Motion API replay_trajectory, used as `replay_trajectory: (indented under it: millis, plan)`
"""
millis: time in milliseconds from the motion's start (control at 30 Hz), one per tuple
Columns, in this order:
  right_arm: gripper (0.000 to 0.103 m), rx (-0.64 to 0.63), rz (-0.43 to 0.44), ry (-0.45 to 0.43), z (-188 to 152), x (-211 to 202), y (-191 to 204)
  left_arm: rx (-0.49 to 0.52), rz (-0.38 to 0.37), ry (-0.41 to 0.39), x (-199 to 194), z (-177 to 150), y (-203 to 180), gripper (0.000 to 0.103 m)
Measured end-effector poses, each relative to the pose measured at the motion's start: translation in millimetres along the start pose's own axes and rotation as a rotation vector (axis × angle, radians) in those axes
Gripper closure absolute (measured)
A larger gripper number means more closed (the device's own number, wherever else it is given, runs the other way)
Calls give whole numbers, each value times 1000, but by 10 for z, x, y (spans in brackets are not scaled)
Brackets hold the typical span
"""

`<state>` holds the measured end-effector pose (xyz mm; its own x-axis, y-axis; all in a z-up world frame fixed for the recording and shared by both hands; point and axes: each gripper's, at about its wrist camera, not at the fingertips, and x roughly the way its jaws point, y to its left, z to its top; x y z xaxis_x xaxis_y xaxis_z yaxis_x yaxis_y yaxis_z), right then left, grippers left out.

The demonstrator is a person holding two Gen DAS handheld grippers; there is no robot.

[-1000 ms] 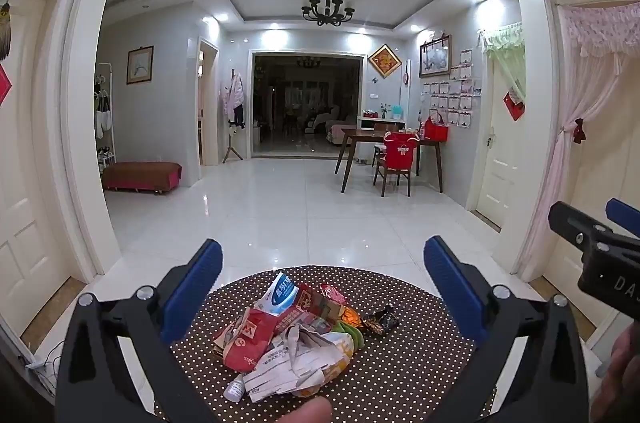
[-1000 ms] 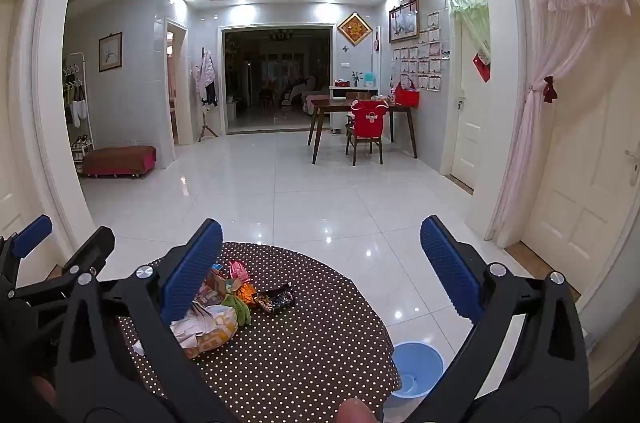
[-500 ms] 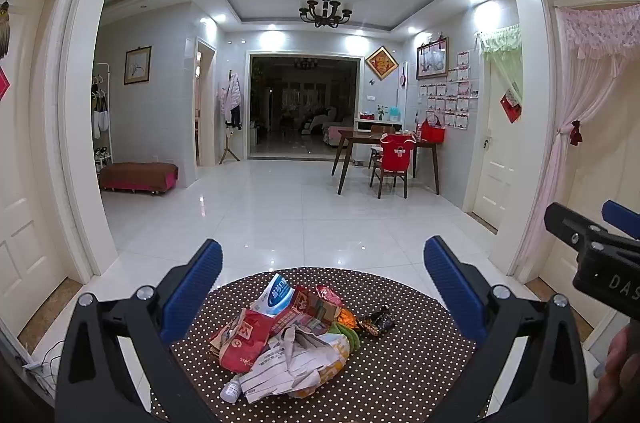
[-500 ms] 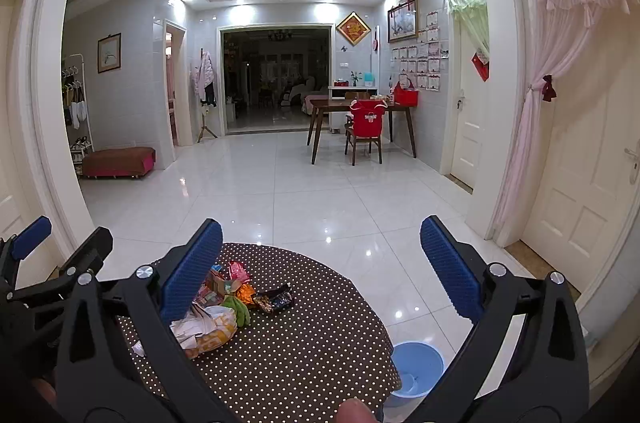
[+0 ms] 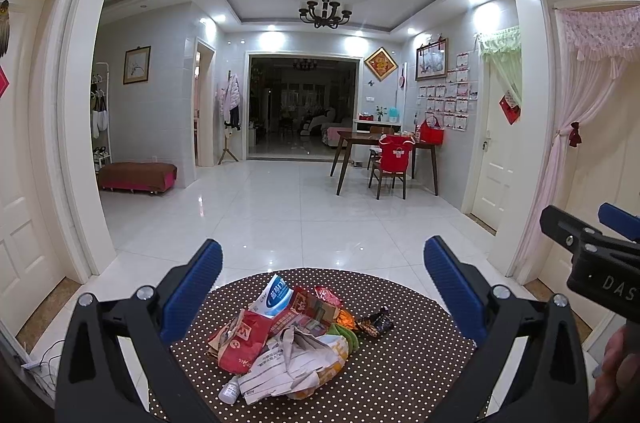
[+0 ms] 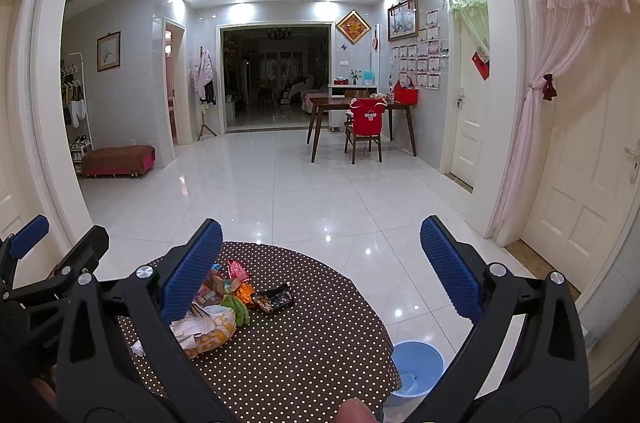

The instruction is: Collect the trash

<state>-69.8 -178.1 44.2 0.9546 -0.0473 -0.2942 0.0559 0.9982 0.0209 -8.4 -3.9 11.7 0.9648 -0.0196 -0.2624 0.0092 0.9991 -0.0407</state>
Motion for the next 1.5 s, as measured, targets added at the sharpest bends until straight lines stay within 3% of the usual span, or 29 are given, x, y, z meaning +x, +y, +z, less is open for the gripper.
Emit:
replay_trajectory:
  millis: [667, 1133, 1267, 1500]
  plan:
    - [6, -1, 4, 13, -94, 136, -98, -5, -1, 4, -7, 25, -5, 4]
    - [6, -8, 0, 66, -60, 346, 5, -38, 17, 48, 291, -167, 198, 4]
    - [6, 1, 25, 133, -178, 542, 9, -40, 30, 75, 405, -299, 332, 4]
    - [6, 11, 90, 327, -557, 1108, 147, -79, 87, 209, 730, -777, 728, 4]
